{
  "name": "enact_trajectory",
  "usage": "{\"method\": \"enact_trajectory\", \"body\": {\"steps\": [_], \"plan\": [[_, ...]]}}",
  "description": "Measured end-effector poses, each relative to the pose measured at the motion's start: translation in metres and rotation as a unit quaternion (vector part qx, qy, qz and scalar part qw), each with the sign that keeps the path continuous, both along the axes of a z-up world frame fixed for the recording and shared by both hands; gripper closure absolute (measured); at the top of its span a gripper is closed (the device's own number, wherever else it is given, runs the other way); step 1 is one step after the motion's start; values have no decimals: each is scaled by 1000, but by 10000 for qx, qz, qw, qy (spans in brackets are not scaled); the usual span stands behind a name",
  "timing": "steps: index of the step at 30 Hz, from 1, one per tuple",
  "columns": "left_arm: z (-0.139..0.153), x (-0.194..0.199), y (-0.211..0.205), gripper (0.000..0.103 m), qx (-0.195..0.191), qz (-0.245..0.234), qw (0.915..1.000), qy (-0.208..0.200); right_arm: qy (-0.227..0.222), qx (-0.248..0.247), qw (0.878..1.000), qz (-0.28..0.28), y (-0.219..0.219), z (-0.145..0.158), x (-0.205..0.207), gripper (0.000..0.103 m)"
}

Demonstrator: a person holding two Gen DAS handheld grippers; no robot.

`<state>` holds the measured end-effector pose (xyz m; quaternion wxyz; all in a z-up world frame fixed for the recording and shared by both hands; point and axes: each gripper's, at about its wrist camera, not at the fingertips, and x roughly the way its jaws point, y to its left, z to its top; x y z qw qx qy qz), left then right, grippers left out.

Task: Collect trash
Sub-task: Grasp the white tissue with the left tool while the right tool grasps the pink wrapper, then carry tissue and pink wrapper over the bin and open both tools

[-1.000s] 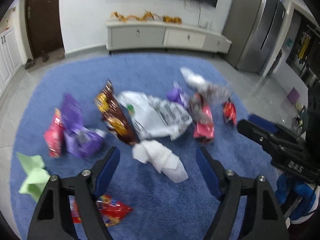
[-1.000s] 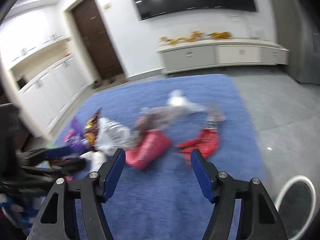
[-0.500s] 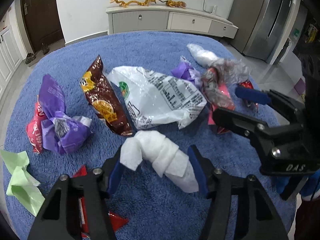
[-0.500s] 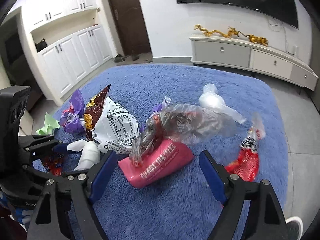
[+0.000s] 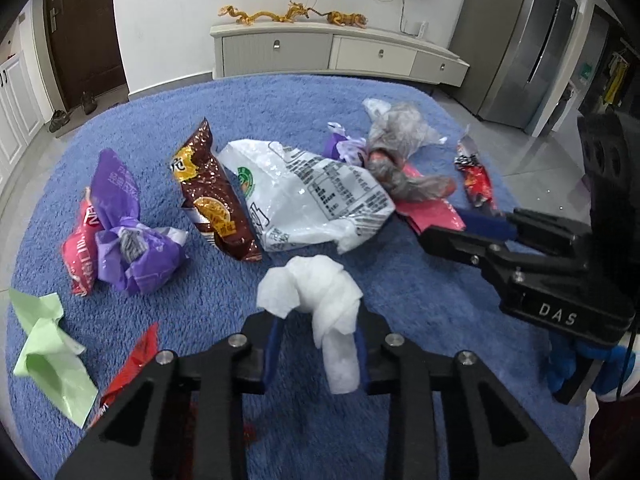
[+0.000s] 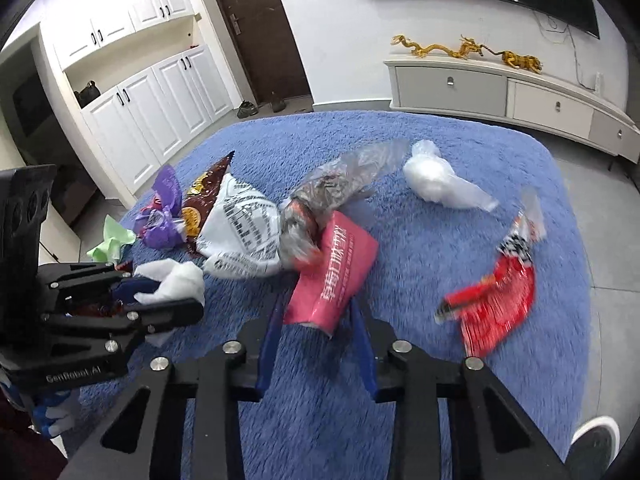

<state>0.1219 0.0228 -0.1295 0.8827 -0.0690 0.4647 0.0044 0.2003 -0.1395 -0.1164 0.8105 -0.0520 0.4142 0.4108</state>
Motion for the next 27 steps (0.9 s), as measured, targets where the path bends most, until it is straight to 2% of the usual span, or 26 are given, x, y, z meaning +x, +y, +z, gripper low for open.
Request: {"method": "enact_trajectory", "body": {"steps": [10,18,27], "plan": [[34,-47,-2,75,-82,-94,9994,-316,144,311,9988,-350,-39,10,-61,79],[51,-80,-12,75,-182,-213,9986,-457,613,1002,9906,-699,-84,5,-104,81],[67,-91,-43,75,-136,-489,9973,-529,649,1689,9783,-1012,-116,21,-126,82]]}}
